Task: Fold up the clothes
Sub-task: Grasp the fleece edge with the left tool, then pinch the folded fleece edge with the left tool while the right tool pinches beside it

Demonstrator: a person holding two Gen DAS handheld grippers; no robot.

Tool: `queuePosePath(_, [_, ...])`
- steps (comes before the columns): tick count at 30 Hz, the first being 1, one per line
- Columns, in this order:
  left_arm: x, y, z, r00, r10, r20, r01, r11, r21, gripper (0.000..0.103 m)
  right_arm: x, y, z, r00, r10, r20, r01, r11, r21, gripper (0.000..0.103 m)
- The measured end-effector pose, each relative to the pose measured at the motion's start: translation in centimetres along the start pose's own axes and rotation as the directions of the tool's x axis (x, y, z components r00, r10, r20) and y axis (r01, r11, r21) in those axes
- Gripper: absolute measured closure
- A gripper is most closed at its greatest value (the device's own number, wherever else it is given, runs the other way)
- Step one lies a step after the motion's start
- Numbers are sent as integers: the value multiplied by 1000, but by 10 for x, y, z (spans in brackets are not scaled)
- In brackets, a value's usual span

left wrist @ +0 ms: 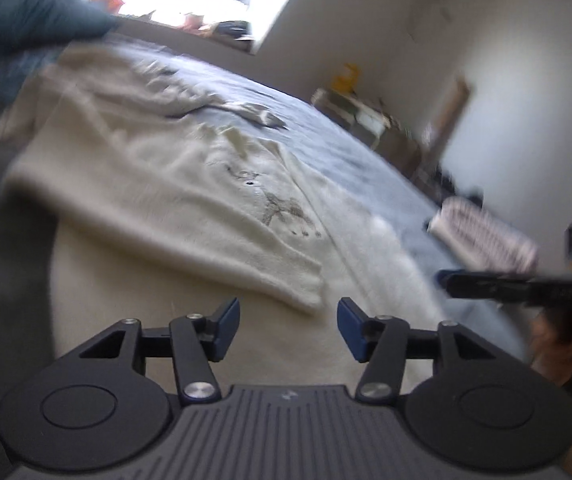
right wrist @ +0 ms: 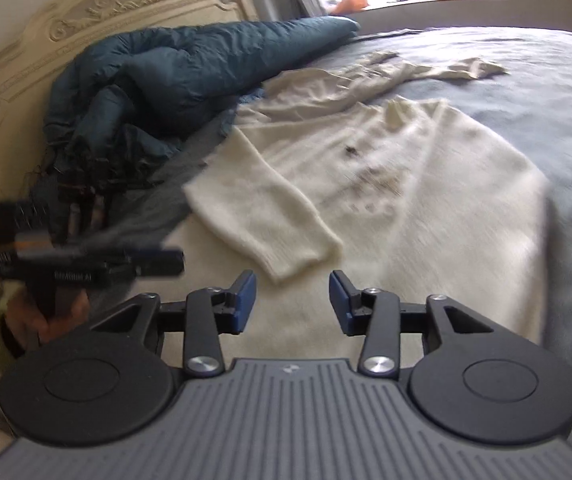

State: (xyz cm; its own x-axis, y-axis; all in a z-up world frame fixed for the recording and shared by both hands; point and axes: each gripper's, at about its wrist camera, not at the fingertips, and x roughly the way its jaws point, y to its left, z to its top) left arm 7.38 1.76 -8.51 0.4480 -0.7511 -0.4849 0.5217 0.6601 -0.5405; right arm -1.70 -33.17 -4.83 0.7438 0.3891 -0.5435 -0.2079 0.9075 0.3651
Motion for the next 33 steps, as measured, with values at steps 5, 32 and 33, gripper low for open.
queuePosePath(5, [21,33,2,999,-35,28,41,961,-274,47,66,-4,38,997,26,-70,-27,1000,-8,58])
queuePosePath(32, [60,0,-5,990,-135,46,142,960,-242,91,66,-2,30,985,-32,-170,18,996,-85,99])
queuePosePath(33, [59,-4,-8,989,-145,40,150,961,-231,91,59,0,24,985,-34,-167,21,997,-78,99])
